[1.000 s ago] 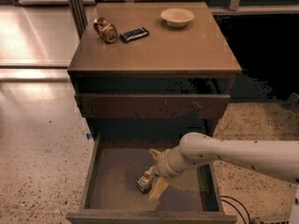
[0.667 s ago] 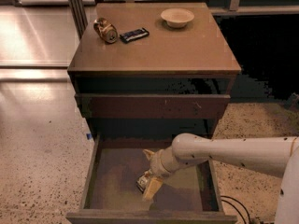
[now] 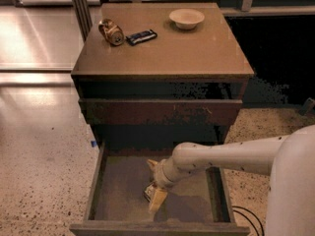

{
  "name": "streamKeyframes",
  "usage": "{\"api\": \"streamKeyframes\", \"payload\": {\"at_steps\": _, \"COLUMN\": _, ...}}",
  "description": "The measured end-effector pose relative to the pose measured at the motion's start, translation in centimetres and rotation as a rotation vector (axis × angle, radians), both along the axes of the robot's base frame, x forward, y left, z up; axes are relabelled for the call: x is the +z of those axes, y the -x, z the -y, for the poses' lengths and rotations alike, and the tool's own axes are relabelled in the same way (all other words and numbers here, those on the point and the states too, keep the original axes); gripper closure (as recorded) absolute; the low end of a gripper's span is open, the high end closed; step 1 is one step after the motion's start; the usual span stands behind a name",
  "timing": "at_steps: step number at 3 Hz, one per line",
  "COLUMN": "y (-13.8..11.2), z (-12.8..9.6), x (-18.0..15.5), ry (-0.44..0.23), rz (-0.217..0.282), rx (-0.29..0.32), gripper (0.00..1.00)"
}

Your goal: Pick 7up can from middle drawer and place on counter

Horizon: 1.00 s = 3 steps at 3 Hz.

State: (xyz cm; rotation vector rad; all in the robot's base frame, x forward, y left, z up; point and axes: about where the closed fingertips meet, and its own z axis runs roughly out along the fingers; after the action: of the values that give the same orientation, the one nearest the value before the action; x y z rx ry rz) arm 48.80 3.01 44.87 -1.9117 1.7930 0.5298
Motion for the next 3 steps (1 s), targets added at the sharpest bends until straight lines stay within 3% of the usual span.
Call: {"api": "streamKeyframes", "payload": {"at_steps": 3, "y": -1.3, "z": -0.1, "x": -5.1, "ry": 0.010, "rz": -0.086, "rx": 0.000, "gripper": 0.00}}
